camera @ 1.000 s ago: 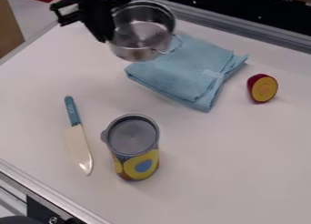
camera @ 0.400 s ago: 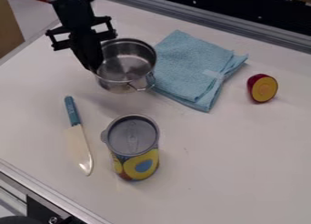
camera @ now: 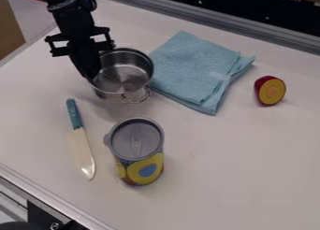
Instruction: Move the silver pot to the left side of the table
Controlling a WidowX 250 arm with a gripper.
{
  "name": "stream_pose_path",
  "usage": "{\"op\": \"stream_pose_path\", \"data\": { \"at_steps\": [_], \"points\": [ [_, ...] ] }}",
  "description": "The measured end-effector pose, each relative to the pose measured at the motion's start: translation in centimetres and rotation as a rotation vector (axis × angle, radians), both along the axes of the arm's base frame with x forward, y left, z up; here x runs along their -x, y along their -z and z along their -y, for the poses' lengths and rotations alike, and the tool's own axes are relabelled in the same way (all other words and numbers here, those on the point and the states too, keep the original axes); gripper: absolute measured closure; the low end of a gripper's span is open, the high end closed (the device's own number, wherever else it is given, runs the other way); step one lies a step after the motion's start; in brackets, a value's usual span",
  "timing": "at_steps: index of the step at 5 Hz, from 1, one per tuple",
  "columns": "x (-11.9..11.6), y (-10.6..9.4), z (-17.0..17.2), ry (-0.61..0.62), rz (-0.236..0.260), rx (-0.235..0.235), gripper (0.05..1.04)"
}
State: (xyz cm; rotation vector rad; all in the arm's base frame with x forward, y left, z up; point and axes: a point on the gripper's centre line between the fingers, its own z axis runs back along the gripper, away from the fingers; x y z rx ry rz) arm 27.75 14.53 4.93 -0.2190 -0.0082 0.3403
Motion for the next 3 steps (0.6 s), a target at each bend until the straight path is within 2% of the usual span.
{"op": "stream_pose_path", "data": {
  "at_steps": [1,3],
  "points": [
    [0.5,1.1,-1.3,0.022,-0.011,-0.016,1.029],
    [0.5,2.3,-1.1,0.059,0.008,-0.067,1.029]
  ]
}}
